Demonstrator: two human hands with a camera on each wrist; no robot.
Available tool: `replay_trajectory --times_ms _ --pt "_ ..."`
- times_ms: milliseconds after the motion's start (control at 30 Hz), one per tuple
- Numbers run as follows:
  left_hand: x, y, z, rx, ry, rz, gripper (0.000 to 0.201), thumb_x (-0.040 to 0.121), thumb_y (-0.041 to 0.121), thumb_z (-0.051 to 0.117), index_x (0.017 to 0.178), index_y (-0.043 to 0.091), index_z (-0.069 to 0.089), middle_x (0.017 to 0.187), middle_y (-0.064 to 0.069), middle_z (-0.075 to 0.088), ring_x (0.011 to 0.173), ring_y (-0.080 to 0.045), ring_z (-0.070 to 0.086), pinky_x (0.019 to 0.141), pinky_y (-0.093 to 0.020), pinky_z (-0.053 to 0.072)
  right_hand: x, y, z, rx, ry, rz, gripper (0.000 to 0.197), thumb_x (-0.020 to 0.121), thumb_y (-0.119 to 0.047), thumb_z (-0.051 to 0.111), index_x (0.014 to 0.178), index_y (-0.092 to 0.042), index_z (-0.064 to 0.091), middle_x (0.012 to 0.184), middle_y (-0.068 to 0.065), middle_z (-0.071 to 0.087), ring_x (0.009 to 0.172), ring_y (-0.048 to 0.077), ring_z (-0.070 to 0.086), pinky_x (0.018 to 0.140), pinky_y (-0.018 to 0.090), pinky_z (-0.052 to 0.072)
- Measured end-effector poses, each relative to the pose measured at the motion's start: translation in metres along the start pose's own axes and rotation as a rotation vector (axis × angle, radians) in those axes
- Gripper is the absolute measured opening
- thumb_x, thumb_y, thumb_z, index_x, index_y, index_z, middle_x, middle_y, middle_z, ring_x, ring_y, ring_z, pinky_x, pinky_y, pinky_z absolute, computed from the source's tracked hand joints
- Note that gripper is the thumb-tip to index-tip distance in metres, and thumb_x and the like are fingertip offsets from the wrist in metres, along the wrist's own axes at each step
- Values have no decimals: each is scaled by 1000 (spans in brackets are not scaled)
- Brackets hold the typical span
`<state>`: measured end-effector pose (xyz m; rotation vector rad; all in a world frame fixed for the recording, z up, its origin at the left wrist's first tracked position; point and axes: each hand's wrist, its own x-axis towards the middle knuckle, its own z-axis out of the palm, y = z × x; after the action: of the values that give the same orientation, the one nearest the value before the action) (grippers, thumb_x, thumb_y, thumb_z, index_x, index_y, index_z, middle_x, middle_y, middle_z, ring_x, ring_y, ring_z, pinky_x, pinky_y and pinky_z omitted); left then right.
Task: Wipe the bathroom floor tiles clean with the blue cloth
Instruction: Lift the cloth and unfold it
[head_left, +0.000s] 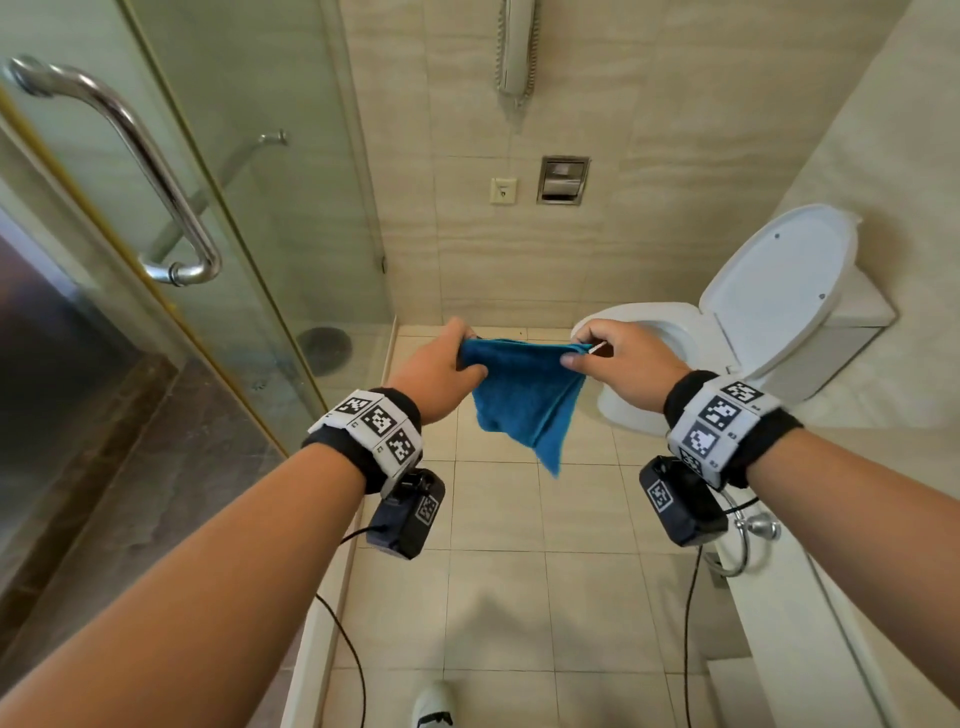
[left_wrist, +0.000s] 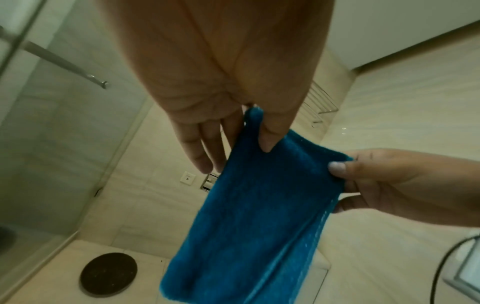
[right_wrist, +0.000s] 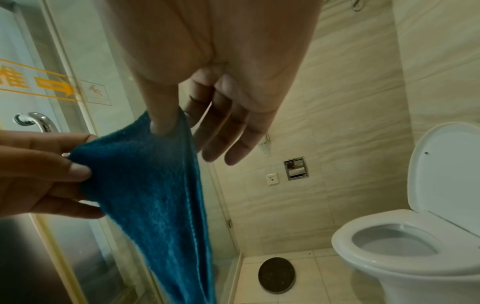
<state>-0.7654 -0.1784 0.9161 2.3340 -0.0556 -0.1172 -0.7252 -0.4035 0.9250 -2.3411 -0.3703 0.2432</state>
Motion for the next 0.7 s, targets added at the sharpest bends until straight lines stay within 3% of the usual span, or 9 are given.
replay_trajectory --times_ms 100,167,267,333,400,467,500,600,700 --pt "-3 -4 3 -75 -45 -20 35 88 15 64 102 19 32 82 1 57 69 -13 56 57 -21 40 1 -6 6 42 -31 28 14 94 -34 51 81 -29 47 86 12 62 85 33 60 84 51 49" --pt "-3 -7 5 -134 -50 -21 41 89 14 63 112 24 30 90 -6 64 76 -20 63 64 -27 49 2 -15 10 103 -13 84 12 97 -34 43 87 -27 44 94 18 64 88 35 63 83 52 52" --pt "-5 -9 7 -202 -56 -16 55 92 11 55 133 32 25 100 -16 68 86 -27 68 80 -39 56 5 -25 17 255 -12 221 15 99 -31 39 103 -17 41 97 15 60 81 30 65 72 43 58" --pt "-5 -10 7 -219 -45 -20 48 94 11 53 127 32 27 96 -22 67 83 -34 67 77 -44 57 4 -26 20 419 -70 313 23 97 -30 48 115 -18 41 96 12 61 71 23 63 63 36 57" --pt "-2 -12 8 -209 -15 -19 30 95 14 54 112 29 35 93 -23 65 81 -38 64 71 -44 56 1 -22 22 619 -190 327 46 89 -17 63 126 -26 37 92 6 62 72 17 62 58 29 53" --pt "1 -13 7 -215 8 -24 13 95 17 57 99 26 48 87 -8 63 79 -27 59 66 -31 51 2 -15 24 690 -300 281 72 80 6 65 132 -32 34 87 3 62 80 17 63 64 28 52" --pt "1 -13 6 -243 5 -24 9 93 18 61 96 23 53 85 1 61 79 -19 57 66 -23 47 2 -13 25 659 -331 253 75 78 14 63 133 -29 37 88 4 62 83 18 63 67 28 53" --pt "1 -11 2 -321 -87 -29 35 79 17 78 107 19 57 97 6 60 85 -9 59 73 -16 49 6 -13 24 475 -303 185 48 83 12 57 121 -18 54 93 10 64 79 19 64 62 24 52" --pt "1 -14 4 -269 -149 -39 50 76 9 78 114 24 49 109 6 55 99 -18 60 83 -25 53 9 -14 26 282 -244 151 24 93 -3 50 105 -23 57 94 9 66 80 19 66 59 24 52"
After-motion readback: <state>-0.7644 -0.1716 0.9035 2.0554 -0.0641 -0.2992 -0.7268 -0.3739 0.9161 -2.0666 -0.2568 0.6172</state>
